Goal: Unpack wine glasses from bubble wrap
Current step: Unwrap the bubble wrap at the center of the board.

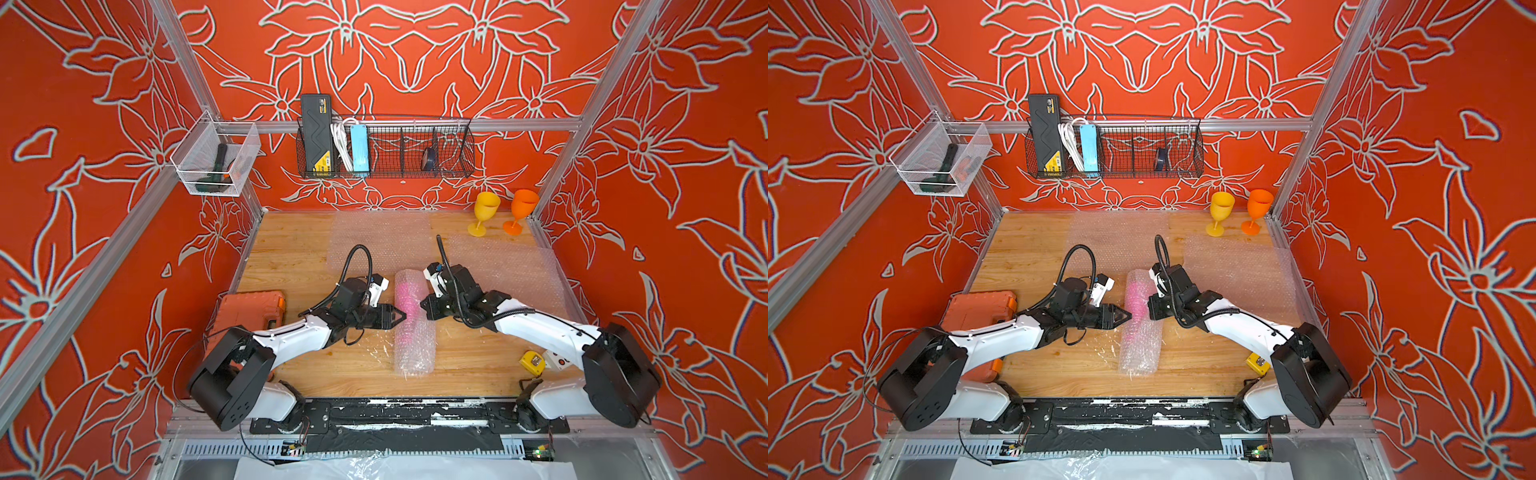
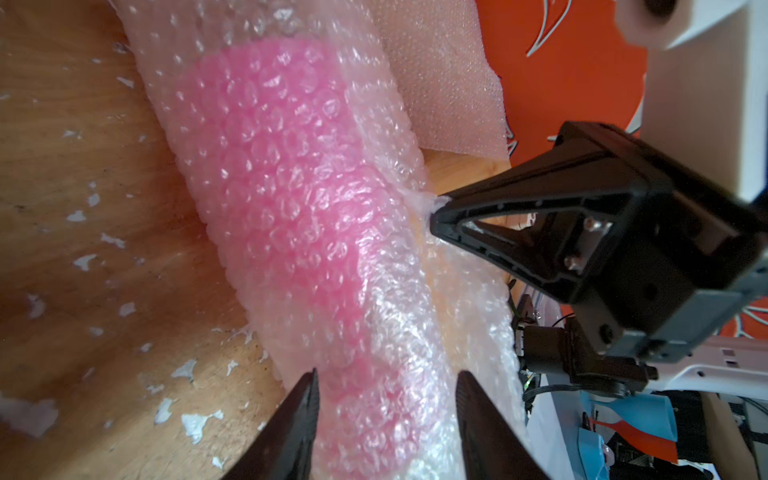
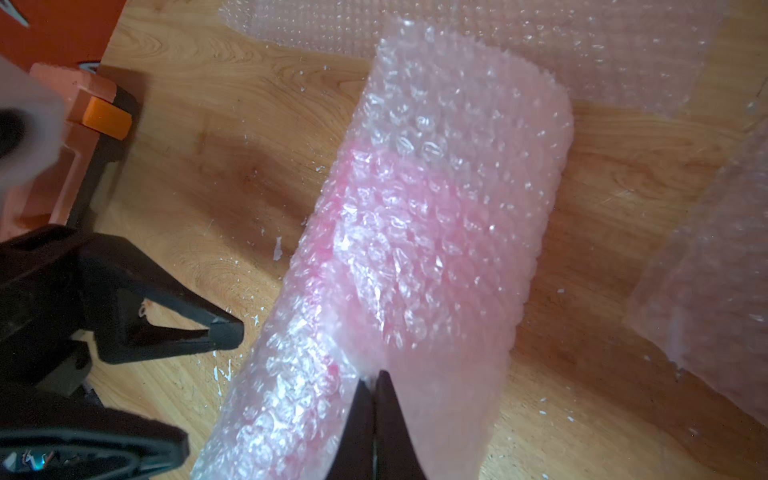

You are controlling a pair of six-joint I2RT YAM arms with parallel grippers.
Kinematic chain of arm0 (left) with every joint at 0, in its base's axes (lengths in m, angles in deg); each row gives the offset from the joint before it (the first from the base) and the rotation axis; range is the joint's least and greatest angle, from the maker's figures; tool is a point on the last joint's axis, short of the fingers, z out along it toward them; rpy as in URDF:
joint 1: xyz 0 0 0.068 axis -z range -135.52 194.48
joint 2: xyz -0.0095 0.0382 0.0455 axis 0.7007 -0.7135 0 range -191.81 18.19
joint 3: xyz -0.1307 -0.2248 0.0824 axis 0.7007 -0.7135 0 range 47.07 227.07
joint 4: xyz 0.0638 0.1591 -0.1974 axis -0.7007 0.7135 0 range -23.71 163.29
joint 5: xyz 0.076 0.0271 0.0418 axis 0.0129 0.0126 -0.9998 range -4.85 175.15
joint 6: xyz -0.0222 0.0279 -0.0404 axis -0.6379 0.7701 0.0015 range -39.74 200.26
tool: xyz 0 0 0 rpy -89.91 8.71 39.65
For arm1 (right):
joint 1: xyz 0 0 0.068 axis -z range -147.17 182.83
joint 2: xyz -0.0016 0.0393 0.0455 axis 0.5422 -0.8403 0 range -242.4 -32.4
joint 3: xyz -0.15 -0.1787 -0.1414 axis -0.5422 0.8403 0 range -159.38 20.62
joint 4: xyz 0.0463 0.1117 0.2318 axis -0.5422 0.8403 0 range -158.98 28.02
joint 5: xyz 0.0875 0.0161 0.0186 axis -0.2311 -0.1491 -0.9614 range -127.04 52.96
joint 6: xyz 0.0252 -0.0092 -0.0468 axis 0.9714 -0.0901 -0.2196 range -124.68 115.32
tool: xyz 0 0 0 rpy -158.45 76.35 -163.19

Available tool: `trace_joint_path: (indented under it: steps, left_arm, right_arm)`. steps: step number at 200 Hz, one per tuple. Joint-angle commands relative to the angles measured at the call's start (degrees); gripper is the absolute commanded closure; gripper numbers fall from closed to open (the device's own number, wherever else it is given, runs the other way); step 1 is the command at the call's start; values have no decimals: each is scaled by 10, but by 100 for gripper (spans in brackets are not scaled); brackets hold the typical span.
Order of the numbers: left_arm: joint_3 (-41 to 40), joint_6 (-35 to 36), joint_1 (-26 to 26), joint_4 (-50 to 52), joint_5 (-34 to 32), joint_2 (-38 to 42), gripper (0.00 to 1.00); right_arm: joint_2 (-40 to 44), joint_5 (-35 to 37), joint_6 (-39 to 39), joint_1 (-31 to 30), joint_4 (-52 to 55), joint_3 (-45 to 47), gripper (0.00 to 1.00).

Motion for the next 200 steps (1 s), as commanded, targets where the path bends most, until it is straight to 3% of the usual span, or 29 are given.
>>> trace_joint_path:
  steps: [1, 41, 66, 110, 139, 200]
  left_arm:
    - [18, 23, 28, 27, -43, -13, 50]
    - [25, 22, 41, 33, -75, -34, 51]
    - [30, 22, 42, 34, -79, -39, 57]
    - [36, 34, 41, 56, -111, -22, 76]
    - [35, 42, 41, 67, -130, -7, 100]
    - [25, 46, 29, 97, -166, 36, 100]
  right_arm:
    - [-5, -16, 24, 11, -19, 13, 100]
    - [0, -30, 30, 16, -32, 24, 100]
    - [9, -29, 26, 17, -25, 25, 100]
    - [30, -26, 25, 25, -16, 30, 100]
    - [37, -26, 23, 31, -13, 33, 100]
    - [57, -34, 23, 53, -10, 52, 100]
